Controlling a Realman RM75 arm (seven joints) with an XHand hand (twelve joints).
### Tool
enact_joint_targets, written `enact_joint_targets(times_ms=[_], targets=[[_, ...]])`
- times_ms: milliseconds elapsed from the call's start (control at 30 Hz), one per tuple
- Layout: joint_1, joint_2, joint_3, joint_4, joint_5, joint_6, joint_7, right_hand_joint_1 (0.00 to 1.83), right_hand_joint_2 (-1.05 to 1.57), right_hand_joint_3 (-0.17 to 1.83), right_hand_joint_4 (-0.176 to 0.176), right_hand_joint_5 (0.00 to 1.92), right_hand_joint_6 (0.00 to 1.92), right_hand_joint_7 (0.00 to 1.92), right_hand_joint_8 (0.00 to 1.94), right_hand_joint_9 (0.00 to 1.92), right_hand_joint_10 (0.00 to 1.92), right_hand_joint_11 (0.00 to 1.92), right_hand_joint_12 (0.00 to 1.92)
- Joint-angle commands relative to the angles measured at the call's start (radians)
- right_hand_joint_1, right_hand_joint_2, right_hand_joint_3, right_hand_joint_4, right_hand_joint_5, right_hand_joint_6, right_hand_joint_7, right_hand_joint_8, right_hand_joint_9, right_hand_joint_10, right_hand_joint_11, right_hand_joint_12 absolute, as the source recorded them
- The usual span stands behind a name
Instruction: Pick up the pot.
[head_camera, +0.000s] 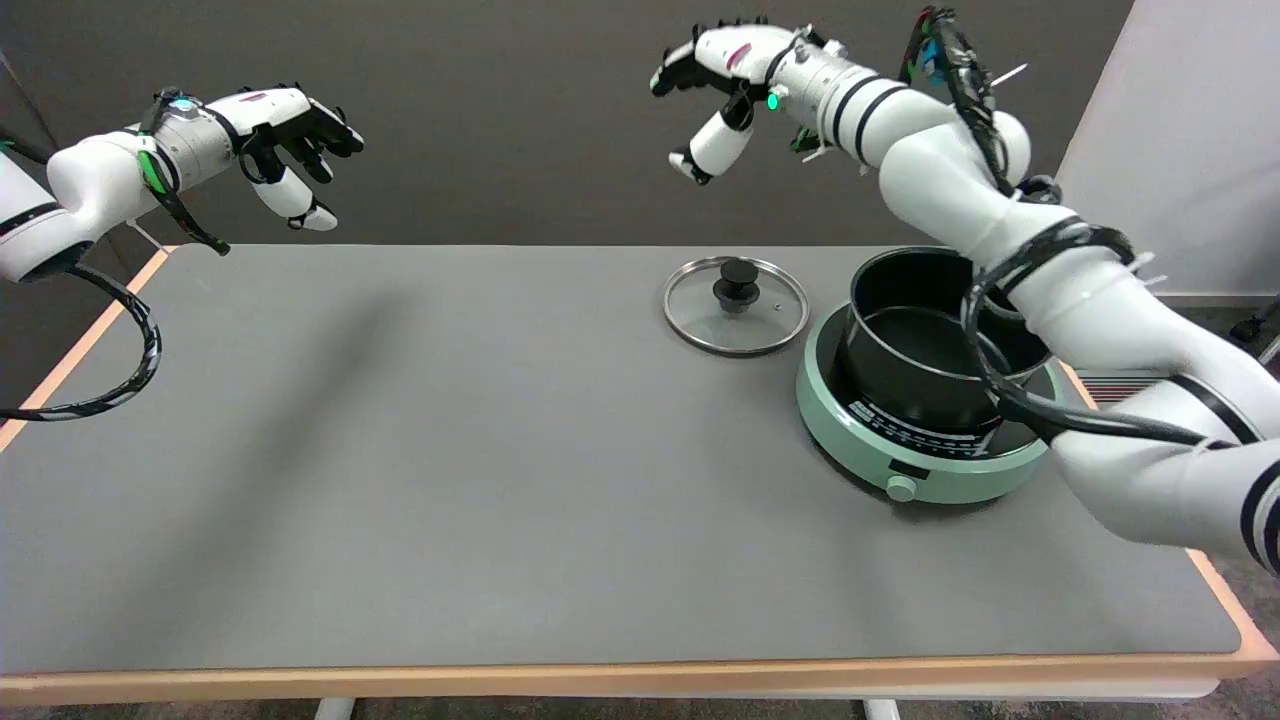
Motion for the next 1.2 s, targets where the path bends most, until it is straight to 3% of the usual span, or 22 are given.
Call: enact_joint_targets(times_ms=[33,133,300,467,667,700,733,767,867,900,967,1033,1200], targets=[[-0.361,0.115,0.297,0.721,-0.480,-0.152,0.326,0.87,0.46,0.99,0.078,0.50,0.21,0.53,0.17,0.44,0.35,0.18,0.58],[-0.447,0.092,0.343,0.764,-0.645,-0.104,0.406,0.86,0.46,0.99,0.080,0.51,0.22,0.55,0.17,0.46,0.36,0.19,0.59],[-0.505,0.052,0.381,0.760,-0.732,-0.100,0.442,0.86,0.47,0.97,0.081,0.54,0.24,0.59,0.18,0.49,0.39,0.21,0.61],[-0.506,0.031,0.397,0.751,-0.748,-0.087,0.492,0.85,0.48,0.96,0.082,0.54,0.24,0.59,0.18,0.50,0.39,0.21,0.61],[-0.513,0.006,0.428,0.760,-0.739,-0.035,0.726,0.79,0.47,0.95,0.074,0.49,0.21,0.49,0.17,0.44,0.34,0.20,0.60],[-0.513,0.005,0.425,0.762,-0.738,-0.024,0.731,1.09,-0.45,0.90,0.049,0.17,0.07,0.17,0.06,0.15,0.12,0.07,0.21],[-0.513,0.005,0.420,0.762,-0.729,-0.008,0.734,1.25,-0.95,0.86,0.031,0.00,0.00,0.00,0.00,0.00,0.00,0.00,0.00],[-0.513,0.005,0.416,0.762,-0.714,0.003,0.734,1.25,-0.95,0.85,0.023,0.00,0.00,0.00,0.00,0.00,0.00,0.00,0.00],[-0.533,0.008,0.436,0.762,-0.626,0.045,0.734,1.25,-0.94,0.82,-0.018,0.00,0.00,0.00,0.00,0.00,0.00,0.00,0.00],[-0.549,0.008,0.456,0.762,-0.585,0.070,0.734,1.24,-0.92,0.81,-0.042,0.02,0.02,0.02,0.02,0.02,0.02,0.02,0.02],[-0.581,0.007,0.493,0.762,-0.480,0.125,0.731,1.24,-0.83,0.77,-0.124,0.12,0.12,0.12,0.12,0.12,0.12,0.12,0.12],[-0.613,0.007,0.546,0.760,-0.306,0.192,0.726,1.23,-0.75,0.77,-0.169,0.25,0.25,0.25,0.25,0.25,0.25,0.25,0.25],[-0.699,0.031,0.666,0.754,0.084,0.295,0.724,1.22,-0.64,0.77,-0.176,0.19,0.19,0.19,0.19,0.19,0.19,0.19,0.19]])
